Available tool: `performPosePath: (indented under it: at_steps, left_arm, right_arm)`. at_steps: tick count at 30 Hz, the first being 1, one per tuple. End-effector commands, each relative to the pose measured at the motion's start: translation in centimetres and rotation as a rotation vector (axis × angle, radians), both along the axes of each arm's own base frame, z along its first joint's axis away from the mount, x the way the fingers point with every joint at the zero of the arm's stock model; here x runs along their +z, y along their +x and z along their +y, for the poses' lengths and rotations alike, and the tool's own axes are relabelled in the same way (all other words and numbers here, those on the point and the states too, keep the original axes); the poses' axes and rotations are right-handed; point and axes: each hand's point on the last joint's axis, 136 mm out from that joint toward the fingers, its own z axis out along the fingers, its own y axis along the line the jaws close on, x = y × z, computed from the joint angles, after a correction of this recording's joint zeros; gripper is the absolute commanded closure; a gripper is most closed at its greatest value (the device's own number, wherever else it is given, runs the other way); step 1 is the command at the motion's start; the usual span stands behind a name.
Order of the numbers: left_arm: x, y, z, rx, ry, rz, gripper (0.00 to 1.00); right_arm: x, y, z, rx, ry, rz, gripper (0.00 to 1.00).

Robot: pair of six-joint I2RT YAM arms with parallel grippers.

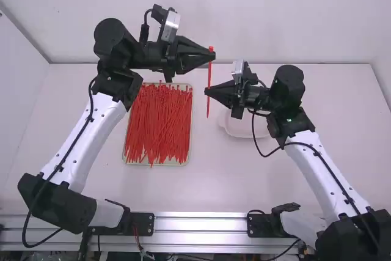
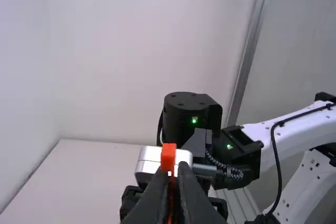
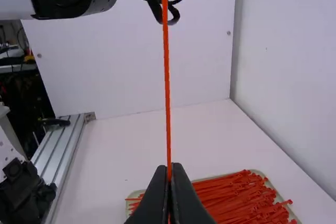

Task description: Fasten the cable tie

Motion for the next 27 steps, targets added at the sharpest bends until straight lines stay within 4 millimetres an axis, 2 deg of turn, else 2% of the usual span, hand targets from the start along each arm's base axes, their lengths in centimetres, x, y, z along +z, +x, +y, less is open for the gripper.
performPosePath:
  at_steps: [1, 8, 9, 10, 11, 12, 18, 24, 27]
  left_arm:
    - [0.9, -0.5, 0.1, 0.002, -0.010, -0.032, 0.98]
    - [0.7, -0.2, 0.2, 0.011, -0.004, -0.009, 0.98]
    - [0.6, -0.2, 0.3, 0.012, -0.003, -0.005, 0.98]
    - [0.6, -0.1, 0.3, 0.013, -0.002, -0.002, 0.98]
    - [0.5, -0.1, 0.3, 0.013, 0.000, 0.000, 0.98]
    - [0.4, 0.0, 0.3, 0.016, 0.002, -0.007, 0.98]
    - [-0.2, 2.2, 2.3, 0.107, 0.009, 0.047, 0.98]
    - [-0.4, 3.6, 3.8, 0.170, 0.008, 0.084, 0.98]
    - [-0.6, 4.4, 4.0, 0.211, 0.005, 0.109, 0.98]
  right_arm:
    - [0.8, 0.1, 0.1, 0.007, 0.006, -0.018, 1.00]
    - [0.8, 0.1, 0.1, 0.006, 0.006, -0.016, 0.99]
    - [0.8, 0.1, 0.1, 0.006, 0.005, -0.016, 0.79]
    - [0.8, 0.1, 0.1, 0.005, 0.005, -0.016, 0.73]
    - [0.7, 0.1, 0.1, 0.002, 0.005, -0.014, 0.46]
    - [0.8, 0.2, 0.1, 0.001, 0.006, -0.013, 0.01]
    - [0.5, 0.9, -1.6, -0.023, 0.002, 0.008, 0.01]
    - [0.6, -0.1, -3.6, 0.060, -0.002, -0.082, 0.01]
    - [0.6, 0.9, -4.6, 0.007, -0.005, -0.084, 0.01]
